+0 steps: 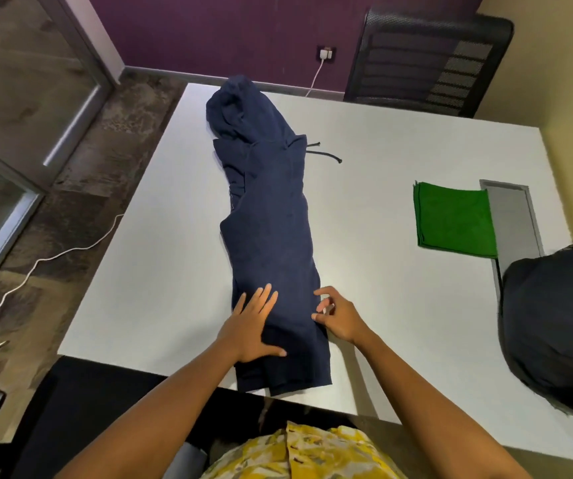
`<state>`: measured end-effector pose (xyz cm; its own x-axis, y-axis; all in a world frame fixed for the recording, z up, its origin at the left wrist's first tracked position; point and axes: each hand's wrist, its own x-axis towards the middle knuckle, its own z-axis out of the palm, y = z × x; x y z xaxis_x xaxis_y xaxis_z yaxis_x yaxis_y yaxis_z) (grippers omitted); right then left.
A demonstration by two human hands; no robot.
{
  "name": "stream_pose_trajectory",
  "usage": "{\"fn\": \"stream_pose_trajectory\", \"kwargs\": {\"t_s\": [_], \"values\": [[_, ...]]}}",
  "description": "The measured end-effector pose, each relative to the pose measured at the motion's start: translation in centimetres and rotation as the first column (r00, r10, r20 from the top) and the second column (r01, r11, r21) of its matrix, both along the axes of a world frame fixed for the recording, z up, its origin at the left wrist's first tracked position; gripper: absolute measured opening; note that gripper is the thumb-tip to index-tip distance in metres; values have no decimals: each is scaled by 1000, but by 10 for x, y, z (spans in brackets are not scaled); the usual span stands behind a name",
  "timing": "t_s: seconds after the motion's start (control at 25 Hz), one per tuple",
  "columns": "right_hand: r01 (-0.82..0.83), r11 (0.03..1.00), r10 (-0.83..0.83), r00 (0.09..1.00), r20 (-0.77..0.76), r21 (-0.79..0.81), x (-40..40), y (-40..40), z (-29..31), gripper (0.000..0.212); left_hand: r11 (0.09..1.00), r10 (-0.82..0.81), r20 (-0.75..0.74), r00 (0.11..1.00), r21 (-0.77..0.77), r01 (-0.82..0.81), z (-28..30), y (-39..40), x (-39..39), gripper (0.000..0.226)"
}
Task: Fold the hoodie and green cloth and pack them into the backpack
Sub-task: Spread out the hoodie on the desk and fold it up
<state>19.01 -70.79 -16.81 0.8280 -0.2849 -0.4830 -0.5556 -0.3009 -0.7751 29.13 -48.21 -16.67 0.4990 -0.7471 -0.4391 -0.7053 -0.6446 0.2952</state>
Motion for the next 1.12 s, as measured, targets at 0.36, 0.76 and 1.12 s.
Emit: {"fn": "stream_pose_trajectory", "kwargs": {"t_s": [0.36, 0.76, 1.12], "values": [[-134, 991, 127, 977, 170, 29, 85, -61, 6, 12, 954, 298, 55, 953, -34, -297, 11, -29, 39, 113], [-33, 999, 35, 947, 320, -9, 205, -83, 13, 9, 925, 379, 92, 921, -6, -380, 14, -110, 137, 106], [75, 997, -63, 923, 381, -17, 347, -78, 25, 10, 896, 417, 113, 902, 117, -429, 9, -143, 304, 136]]}}
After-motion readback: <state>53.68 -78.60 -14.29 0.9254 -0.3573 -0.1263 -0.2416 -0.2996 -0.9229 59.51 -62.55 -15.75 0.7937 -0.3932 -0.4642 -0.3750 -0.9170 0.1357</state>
